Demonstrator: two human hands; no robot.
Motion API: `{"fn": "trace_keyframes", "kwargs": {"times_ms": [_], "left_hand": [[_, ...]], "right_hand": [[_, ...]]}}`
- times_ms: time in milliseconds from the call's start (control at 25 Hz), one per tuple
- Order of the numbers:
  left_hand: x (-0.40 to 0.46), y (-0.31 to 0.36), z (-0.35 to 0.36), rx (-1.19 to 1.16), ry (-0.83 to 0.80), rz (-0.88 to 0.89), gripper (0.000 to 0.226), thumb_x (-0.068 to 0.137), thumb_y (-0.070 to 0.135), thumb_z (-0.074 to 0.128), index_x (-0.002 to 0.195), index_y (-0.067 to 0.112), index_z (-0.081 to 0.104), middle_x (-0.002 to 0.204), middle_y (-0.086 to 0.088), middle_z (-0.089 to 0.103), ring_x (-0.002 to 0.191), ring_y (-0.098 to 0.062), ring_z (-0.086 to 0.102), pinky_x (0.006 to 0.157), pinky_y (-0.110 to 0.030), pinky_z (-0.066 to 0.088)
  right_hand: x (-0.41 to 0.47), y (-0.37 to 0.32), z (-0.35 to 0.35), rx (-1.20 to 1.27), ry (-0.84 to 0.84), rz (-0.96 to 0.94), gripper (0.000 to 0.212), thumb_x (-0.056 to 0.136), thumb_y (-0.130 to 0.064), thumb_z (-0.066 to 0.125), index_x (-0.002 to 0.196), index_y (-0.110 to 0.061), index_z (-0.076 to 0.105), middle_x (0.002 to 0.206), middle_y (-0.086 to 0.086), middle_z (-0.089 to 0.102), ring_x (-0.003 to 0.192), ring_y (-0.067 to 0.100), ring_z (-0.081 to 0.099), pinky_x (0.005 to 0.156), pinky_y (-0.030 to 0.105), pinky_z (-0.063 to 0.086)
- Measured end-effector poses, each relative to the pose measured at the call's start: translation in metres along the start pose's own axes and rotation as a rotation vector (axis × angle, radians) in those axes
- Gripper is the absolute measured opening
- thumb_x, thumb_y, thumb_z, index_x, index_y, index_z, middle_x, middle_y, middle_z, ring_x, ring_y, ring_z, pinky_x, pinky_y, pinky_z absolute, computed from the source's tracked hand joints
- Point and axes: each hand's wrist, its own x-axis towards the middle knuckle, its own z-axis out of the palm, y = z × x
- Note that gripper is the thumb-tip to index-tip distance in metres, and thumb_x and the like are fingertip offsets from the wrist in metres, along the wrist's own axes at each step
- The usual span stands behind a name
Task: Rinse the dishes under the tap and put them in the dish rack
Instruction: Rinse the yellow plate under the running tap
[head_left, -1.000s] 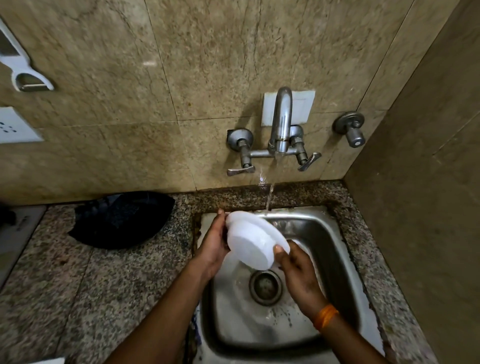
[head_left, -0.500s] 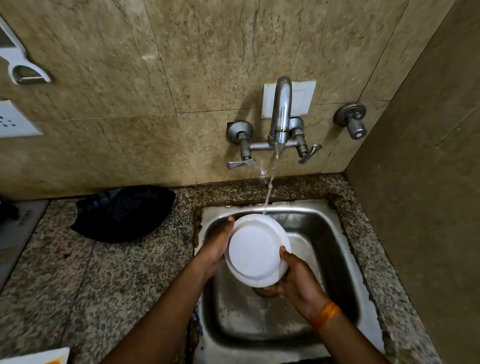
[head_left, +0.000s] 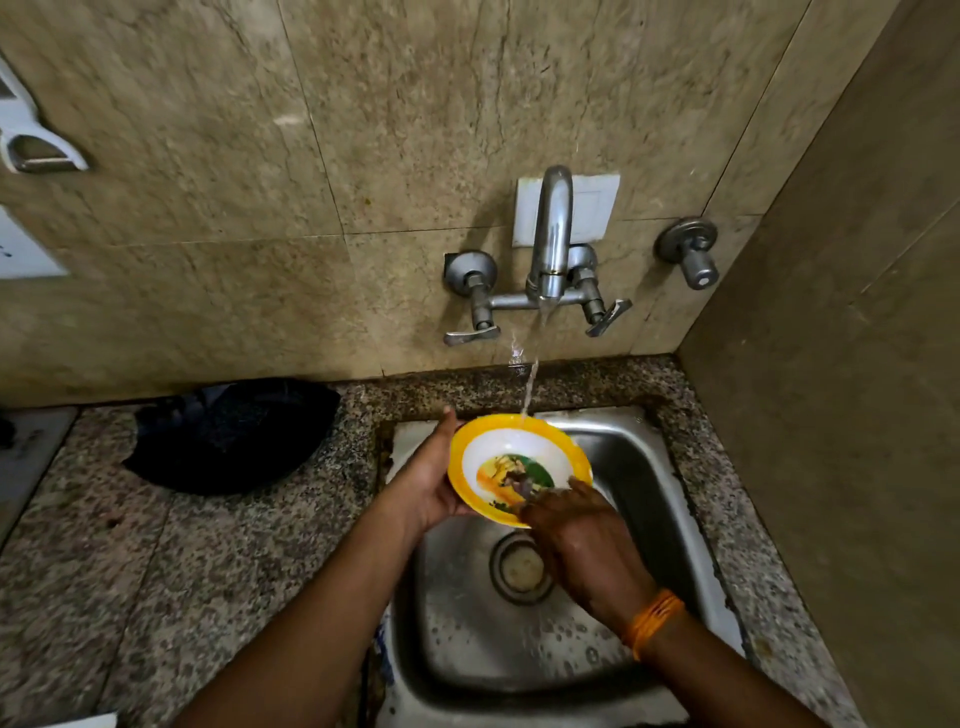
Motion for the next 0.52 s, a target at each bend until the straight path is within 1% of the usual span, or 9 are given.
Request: {"fn": "trace_keyframes", "kwargs": {"times_ms": [80, 120, 160, 240, 280, 320, 400, 440, 520], "left_hand": [[0.002, 0.003, 0.014, -0.050, 0.051, 0.099, 0.068, 0.096, 0.070, 0.040, 0.123, 0.015, 0.071, 0.090, -0.011, 0.081, 0.074, -0.028, 0.078, 0.054, -0.038, 0.061], [0.003, 0.003, 0.022, -0.065, 0.063, 0.160, 0.064, 0.099, 0.066, 0.042, 0.123, 0.013, 0.070, 0.087, -0.010, 0.081, 0.072, -0.026, 0.078, 0.052, -0.035, 0.060], [0.005, 0.005, 0.029, -0.074, 0.061, 0.211, 0.063, 0.099, 0.064, 0.042, 0.123, 0.013, 0.070, 0.089, -0.010, 0.081, 0.075, -0.026, 0.079, 0.055, -0.036, 0.061], [0.007, 0.010, 0.040, -0.109, 0.034, 0.283, 0.064, 0.098, 0.065, 0.042, 0.127, 0.015, 0.069, 0.108, -0.014, 0.079, 0.094, -0.031, 0.077, 0.076, -0.046, 0.063], [0.007, 0.014, 0.044, -0.130, 0.023, 0.303, 0.065, 0.098, 0.066, 0.043, 0.129, 0.015, 0.068, 0.117, -0.016, 0.076, 0.103, -0.035, 0.074, 0.087, -0.053, 0.060], [0.007, 0.018, 0.047, -0.143, 0.026, 0.314, 0.065, 0.097, 0.067, 0.044, 0.130, 0.016, 0.067, 0.121, -0.017, 0.074, 0.107, -0.037, 0.072, 0.094, -0.059, 0.057], [0.005, 0.022, 0.054, -0.128, 0.043, 0.341, 0.060, 0.097, 0.065, 0.048, 0.128, 0.018, 0.068, 0.119, -0.016, 0.075, 0.108, -0.038, 0.072, 0.095, -0.065, 0.054], [0.005, 0.022, 0.059, -0.107, 0.037, 0.380, 0.054, 0.098, 0.060, 0.050, 0.126, 0.018, 0.068, 0.119, -0.015, 0.075, 0.108, -0.037, 0.072, 0.095, -0.064, 0.055], [0.007, 0.021, 0.068, -0.086, -0.012, 0.459, 0.042, 0.102, 0.049, 0.052, 0.123, 0.016, 0.068, 0.120, -0.015, 0.075, 0.110, -0.035, 0.072, 0.097, -0.056, 0.056]], "right_hand": [[0.009, 0.003, -0.009, -0.046, -0.055, 0.043, 0.043, 0.078, -0.024, 0.077, 0.120, -0.029, 0.073, 0.119, -0.001, 0.075, 0.113, 0.024, 0.070, 0.106, 0.044, 0.051], [0.015, 0.005, -0.013, -0.060, -0.084, 0.079, 0.036, 0.088, -0.036, 0.069, 0.123, -0.029, 0.071, 0.123, -0.001, 0.073, 0.120, 0.025, 0.067, 0.110, 0.043, 0.047], [0.021, 0.008, -0.016, -0.085, -0.106, 0.127, 0.042, 0.096, -0.052, 0.054, 0.128, -0.028, 0.068, 0.128, -0.001, 0.070, 0.126, 0.026, 0.062, 0.113, 0.042, 0.043], [0.031, 0.016, -0.016, -0.123, -0.143, 0.185, 0.071, 0.098, -0.072, 0.026, 0.133, -0.024, 0.064, 0.136, 0.002, 0.066, 0.133, 0.028, 0.056, 0.115, 0.040, 0.038], [0.036, 0.019, -0.016, -0.134, -0.157, 0.197, 0.081, 0.096, -0.076, 0.019, 0.136, -0.020, 0.062, 0.141, 0.006, 0.063, 0.138, 0.029, 0.052, 0.118, 0.041, 0.035], [0.043, 0.023, -0.017, -0.167, -0.187, 0.214, 0.088, 0.095, -0.077, 0.016, 0.142, -0.015, 0.057, 0.149, 0.011, 0.056, 0.144, 0.030, 0.044, 0.123, 0.042, 0.028], [0.057, 0.033, -0.021, -0.228, -0.240, 0.267, 0.097, 0.094, -0.078, 0.012, 0.157, -0.008, 0.035, 0.164, 0.017, 0.033, 0.155, 0.032, 0.024, 0.128, 0.045, 0.012], [0.067, 0.036, -0.024, -0.197, -0.255, 0.294, 0.098, 0.093, -0.079, 0.011, 0.160, -0.008, 0.024, 0.168, 0.018, 0.022, 0.157, 0.032, 0.014, 0.128, 0.046, 0.007], [0.088, 0.035, -0.030, -0.004, -0.257, 0.263, 0.096, 0.093, -0.075, 0.011, 0.163, -0.010, 0.013, 0.171, 0.015, 0.005, 0.159, 0.029, 0.004, 0.128, 0.044, 0.006]]}}
